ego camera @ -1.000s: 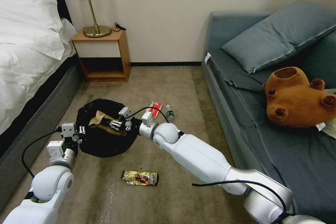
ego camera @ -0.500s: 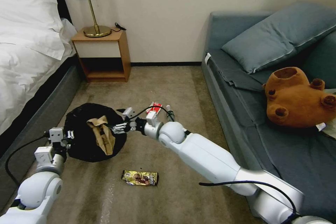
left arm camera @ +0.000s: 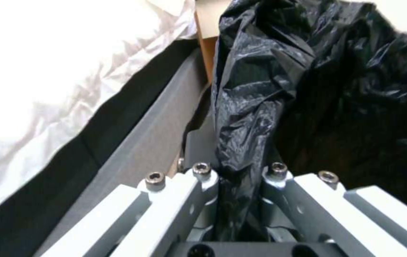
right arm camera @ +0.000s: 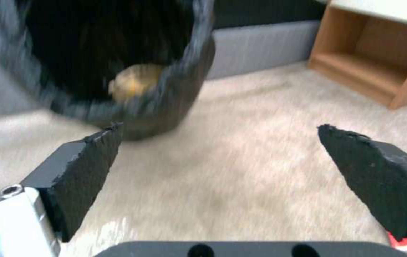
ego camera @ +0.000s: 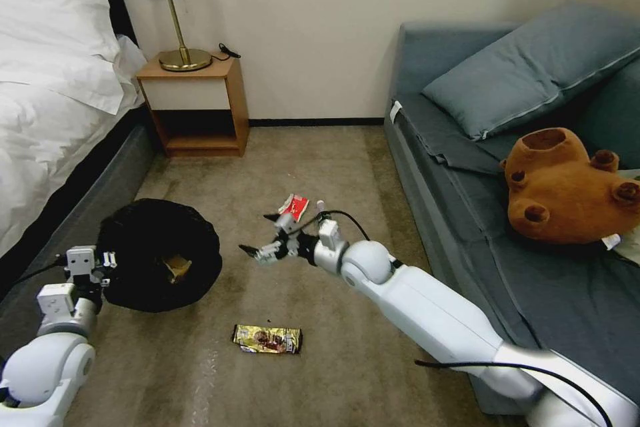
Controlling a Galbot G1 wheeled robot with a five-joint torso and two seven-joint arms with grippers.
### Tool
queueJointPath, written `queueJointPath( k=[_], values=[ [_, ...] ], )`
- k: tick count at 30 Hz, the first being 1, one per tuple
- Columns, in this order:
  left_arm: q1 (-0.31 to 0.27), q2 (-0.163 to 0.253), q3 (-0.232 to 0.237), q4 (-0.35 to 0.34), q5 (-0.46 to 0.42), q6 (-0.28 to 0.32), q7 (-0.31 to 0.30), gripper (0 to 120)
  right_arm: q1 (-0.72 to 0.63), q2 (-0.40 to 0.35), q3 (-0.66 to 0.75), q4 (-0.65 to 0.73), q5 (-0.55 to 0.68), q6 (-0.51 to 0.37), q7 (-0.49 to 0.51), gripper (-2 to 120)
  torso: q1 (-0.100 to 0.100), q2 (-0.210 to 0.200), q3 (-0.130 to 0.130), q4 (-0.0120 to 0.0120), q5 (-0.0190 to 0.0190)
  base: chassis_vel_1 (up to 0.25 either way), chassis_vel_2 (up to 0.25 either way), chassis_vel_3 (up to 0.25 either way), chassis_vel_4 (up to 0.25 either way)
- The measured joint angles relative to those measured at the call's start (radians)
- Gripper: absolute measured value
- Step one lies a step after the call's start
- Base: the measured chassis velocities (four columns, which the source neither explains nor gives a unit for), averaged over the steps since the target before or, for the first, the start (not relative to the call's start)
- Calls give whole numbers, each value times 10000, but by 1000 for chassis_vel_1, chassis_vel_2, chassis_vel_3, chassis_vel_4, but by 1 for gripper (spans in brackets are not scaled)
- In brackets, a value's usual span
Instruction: Pick up the trash bin, then pick up the garbage on the floor and place it into the trash bin.
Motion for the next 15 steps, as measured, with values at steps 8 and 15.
queueJointPath(
  k=[8,15],
  values=[
    [303,351,-469,38,-89,-46,75,4,-855,484,-334,-907,-1900,99,-110,100,0,-1,0,6,-4,0,0,0,0],
    [311,813,-639,-134,-333,126,-2,4,-976,842,-845,-1866,-3108,121,-190,100,0,-1,0,2,-2,0,0,0,0]
  ],
)
